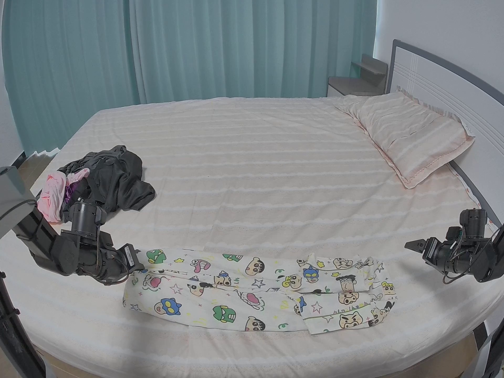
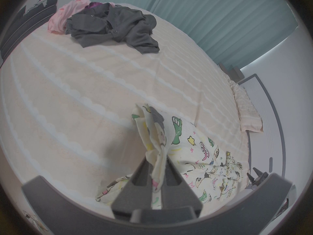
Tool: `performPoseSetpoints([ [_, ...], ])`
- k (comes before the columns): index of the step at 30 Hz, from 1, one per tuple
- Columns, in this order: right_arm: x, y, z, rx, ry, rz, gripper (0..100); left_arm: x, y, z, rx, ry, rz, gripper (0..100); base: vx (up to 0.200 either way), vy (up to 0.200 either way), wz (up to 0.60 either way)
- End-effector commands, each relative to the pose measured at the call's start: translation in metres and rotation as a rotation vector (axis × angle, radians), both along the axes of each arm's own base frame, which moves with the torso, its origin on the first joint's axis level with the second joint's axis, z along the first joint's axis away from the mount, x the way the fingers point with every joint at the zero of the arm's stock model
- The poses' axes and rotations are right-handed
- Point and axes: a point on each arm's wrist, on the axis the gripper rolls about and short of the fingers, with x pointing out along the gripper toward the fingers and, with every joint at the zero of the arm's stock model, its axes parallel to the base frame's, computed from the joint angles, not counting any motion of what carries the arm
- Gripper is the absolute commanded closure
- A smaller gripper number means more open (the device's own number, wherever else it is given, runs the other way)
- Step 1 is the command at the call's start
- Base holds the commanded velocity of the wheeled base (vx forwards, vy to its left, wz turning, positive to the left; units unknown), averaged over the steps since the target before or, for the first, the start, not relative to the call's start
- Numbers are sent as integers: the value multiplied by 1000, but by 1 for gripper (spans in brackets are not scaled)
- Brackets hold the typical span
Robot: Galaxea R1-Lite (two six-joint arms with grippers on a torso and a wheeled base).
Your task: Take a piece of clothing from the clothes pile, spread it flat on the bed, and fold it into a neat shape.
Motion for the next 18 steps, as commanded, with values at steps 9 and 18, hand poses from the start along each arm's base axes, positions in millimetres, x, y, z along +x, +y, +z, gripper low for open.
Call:
performPoseSetpoints([
  [9, -1, 0, 2, 0, -9, 0, 0, -30, 88, 48, -13, -87, 190, 100, 0, 0, 0],
  [18, -1, 0, 5, -1, -16, 0, 0, -49, 124, 81, 13, -95, 274, 100, 0, 0, 0],
])
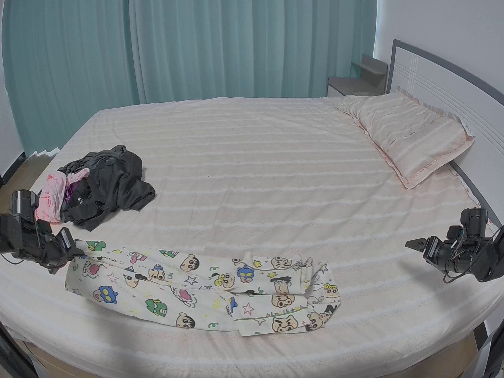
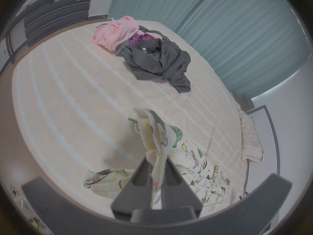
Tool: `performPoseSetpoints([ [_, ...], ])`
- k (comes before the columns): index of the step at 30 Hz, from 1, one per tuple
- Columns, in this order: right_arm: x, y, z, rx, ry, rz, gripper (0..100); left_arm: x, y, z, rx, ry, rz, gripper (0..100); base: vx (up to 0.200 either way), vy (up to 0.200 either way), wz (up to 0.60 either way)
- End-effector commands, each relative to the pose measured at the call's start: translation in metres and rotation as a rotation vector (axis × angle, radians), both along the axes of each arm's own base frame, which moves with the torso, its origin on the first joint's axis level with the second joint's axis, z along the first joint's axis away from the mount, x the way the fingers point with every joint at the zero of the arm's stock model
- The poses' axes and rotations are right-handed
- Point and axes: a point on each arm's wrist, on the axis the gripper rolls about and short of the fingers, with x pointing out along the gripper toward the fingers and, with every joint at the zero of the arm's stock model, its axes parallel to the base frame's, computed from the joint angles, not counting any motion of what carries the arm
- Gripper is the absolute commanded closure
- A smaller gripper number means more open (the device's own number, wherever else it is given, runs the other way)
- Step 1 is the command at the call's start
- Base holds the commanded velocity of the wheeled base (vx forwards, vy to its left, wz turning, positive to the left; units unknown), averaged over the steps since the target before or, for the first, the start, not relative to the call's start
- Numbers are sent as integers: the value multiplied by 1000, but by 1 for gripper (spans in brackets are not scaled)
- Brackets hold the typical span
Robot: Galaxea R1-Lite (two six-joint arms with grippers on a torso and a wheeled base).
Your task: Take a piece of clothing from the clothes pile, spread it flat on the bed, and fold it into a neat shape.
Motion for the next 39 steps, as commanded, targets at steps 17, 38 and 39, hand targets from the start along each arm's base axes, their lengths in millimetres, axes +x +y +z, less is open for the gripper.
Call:
performPoseSetpoints([
  [17, -1, 2, 1, 0, -1, 6, 0, 11, -226, 50, 78, -24, -284, 100, 0, 0, 0],
  [38, -1, 2, 0, 0, 4, 9, 0, 25, -363, 38, -11, -56, -491, 100, 0, 0, 0],
  [39, -1, 2, 0, 0, 4, 9, 0, 24, -364, 38, -44, -42, -523, 100, 0, 0, 0],
])
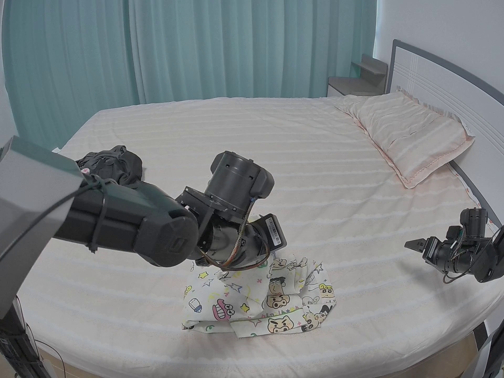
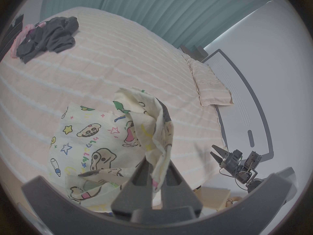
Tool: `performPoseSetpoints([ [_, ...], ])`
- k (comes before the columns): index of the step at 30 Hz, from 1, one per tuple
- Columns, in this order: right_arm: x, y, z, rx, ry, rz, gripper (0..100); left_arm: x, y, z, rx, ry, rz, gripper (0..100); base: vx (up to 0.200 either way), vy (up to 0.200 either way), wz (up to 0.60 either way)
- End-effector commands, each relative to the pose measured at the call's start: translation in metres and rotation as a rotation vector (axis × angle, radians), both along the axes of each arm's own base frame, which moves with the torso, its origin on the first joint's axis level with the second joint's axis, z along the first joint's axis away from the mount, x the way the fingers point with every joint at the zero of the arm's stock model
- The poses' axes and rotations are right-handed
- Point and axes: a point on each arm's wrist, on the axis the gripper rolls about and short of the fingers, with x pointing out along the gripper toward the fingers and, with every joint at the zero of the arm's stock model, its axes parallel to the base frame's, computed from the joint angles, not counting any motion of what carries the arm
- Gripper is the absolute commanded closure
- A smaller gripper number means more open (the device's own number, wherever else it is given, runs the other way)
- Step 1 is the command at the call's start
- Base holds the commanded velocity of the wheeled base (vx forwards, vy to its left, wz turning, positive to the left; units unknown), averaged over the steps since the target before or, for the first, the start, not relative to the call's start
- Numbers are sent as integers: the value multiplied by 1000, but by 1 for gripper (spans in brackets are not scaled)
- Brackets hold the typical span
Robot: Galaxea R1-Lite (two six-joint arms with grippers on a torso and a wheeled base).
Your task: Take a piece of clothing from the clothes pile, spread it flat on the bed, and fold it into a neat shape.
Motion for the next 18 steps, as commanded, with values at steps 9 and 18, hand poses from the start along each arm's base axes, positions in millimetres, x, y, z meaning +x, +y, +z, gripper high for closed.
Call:
performPoseSetpoints([
  [9, 0, 0, -2, 1, 6, 1, 0, 8, -14, -22, -125, -9, -100, 100, 0, 0, 0],
  [18, 0, 1, -2, 1, 9, 3, 0, 10, -16, -23, -200, -66, -136, 100, 0, 0, 0],
])
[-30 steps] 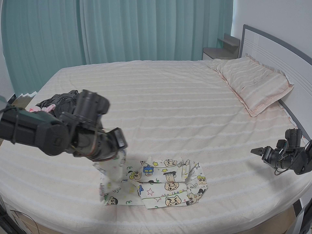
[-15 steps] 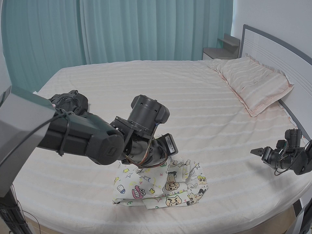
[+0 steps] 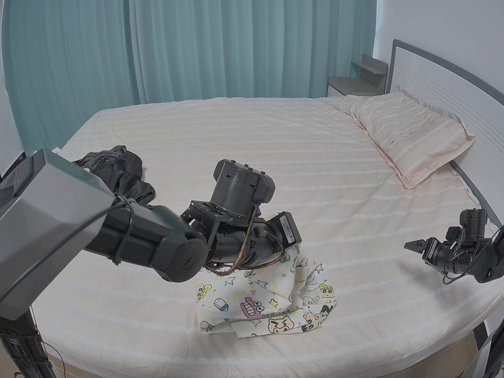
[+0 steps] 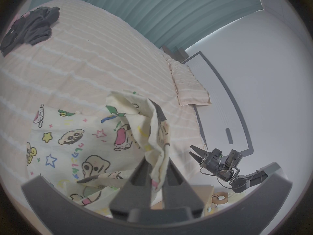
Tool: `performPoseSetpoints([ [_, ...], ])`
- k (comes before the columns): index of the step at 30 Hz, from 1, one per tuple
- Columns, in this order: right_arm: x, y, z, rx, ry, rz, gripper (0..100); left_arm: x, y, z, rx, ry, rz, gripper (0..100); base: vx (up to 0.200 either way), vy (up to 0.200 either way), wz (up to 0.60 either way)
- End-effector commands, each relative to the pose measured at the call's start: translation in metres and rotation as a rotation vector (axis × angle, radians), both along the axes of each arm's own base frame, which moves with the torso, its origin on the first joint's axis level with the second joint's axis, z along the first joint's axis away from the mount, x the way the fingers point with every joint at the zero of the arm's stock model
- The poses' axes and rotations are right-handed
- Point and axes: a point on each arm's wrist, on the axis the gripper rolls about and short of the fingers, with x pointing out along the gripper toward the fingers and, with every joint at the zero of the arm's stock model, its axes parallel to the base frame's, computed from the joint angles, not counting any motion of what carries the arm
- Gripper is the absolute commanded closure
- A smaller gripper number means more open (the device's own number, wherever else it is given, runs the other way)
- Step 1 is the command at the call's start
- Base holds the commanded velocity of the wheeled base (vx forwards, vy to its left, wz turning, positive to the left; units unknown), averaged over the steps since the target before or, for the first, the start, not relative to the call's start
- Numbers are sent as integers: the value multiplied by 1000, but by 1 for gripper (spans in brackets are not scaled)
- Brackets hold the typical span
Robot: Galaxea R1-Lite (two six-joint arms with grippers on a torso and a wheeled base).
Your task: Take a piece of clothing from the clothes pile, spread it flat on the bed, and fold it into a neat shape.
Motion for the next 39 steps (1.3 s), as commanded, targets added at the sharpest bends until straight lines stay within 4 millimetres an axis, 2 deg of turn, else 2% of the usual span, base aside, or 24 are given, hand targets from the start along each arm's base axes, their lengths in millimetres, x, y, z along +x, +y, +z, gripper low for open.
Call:
performPoseSetpoints([
  [1, 0, 0, -1, 1, 2, 1, 0, 0, 0, -5, -20, -13, -2, 0, 0, 0, 0],
  [8, 0, 2, -2, 1, 7, 7, 0, -3, -4, -1, -65, -16, -7, 0, 0, 0, 0],
  [13, -2, 4, -3, 4, 15, 12, 0, -11, 1, -10, -30, 12, 1, 0, 0, 0, 0],
  [17, -3, 7, -2, 7, 15, 22, 0, -19, 17, -9, -22, 36, 24, 0, 0, 0, 0],
  [19, -5, 18, -3, 31, 26, 43, 0, -31, 46, -8, -33, 93, 83, 0, 0, 0, 0],
  [20, -5, 19, -2, 35, 25, 41, 0, -32, 47, -7, -35, 96, 85, 0, 0, 0, 0],
  [21, -7, 29, -2, 57, 33, 60, 0, -39, 70, -9, -40, 134, 138, 0, 0, 0, 0],
  [25, -9, 48, -3, 105, 57, 89, 0, -54, 110, -12, -99, 193, 225, 0, 0, 0, 0],
  [27, -9, 57, -3, 131, 66, 99, 0, -63, 122, -14, -131, 207, 229, 0, 0, 0, 0],
  [31, -8, 71, -4, 179, 85, 108, 0, -76, 134, -19, -176, 238, 253, 0, 0, 0, 0],
  [39, -8, 82, -10, 187, 111, 136, 0, -72, 143, -24, -208, 297, 279, 0, 0, 0, 0],
])
